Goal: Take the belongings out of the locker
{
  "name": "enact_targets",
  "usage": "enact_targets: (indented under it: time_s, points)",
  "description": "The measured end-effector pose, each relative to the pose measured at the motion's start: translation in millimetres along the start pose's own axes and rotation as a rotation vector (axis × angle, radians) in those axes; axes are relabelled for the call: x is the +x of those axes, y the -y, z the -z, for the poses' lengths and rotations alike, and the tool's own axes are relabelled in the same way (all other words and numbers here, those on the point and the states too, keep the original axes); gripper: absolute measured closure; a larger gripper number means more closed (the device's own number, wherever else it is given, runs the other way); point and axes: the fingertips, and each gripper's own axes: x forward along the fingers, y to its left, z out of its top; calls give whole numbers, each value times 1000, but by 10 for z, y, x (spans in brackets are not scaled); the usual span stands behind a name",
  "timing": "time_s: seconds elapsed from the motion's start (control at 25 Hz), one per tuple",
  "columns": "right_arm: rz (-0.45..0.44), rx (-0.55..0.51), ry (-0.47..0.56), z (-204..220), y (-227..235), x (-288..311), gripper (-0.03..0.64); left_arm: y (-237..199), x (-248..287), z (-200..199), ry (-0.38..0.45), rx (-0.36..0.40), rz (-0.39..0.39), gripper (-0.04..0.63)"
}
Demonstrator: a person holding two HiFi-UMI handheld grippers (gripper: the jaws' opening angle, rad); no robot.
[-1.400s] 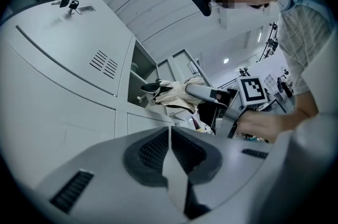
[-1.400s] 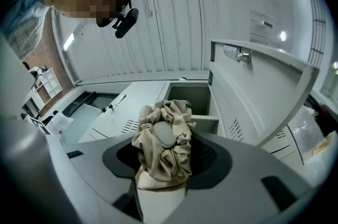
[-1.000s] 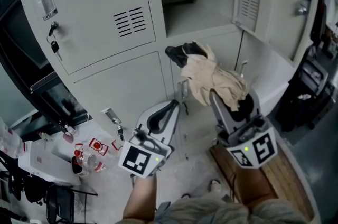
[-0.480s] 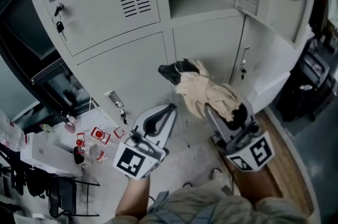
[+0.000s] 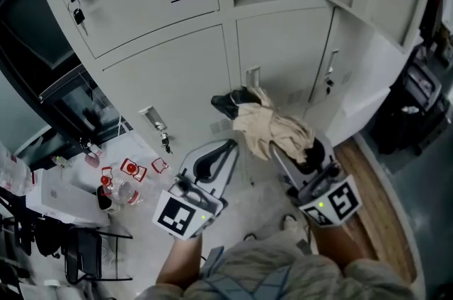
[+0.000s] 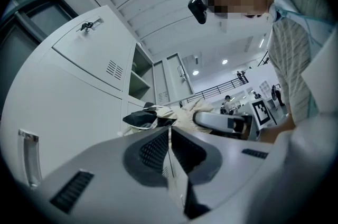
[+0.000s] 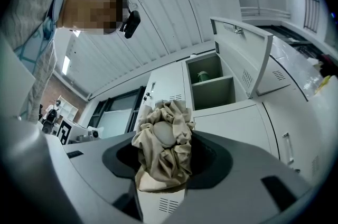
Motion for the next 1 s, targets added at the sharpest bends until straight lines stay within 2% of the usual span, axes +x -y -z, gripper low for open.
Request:
enact_targets:
  time_s: [0.12,0.44,1.0]
  points:
    - [1,36,-9,10,-46,49,400,-29,-37,24,-1,-9,-9,592]
    - [-36,17,-39,120,-156,127,400,-117,-129,88,3,-28,-38,592]
    - [-62,-5,-75,259,-102,192,400,-205,-39,186,0,-48,-31,592]
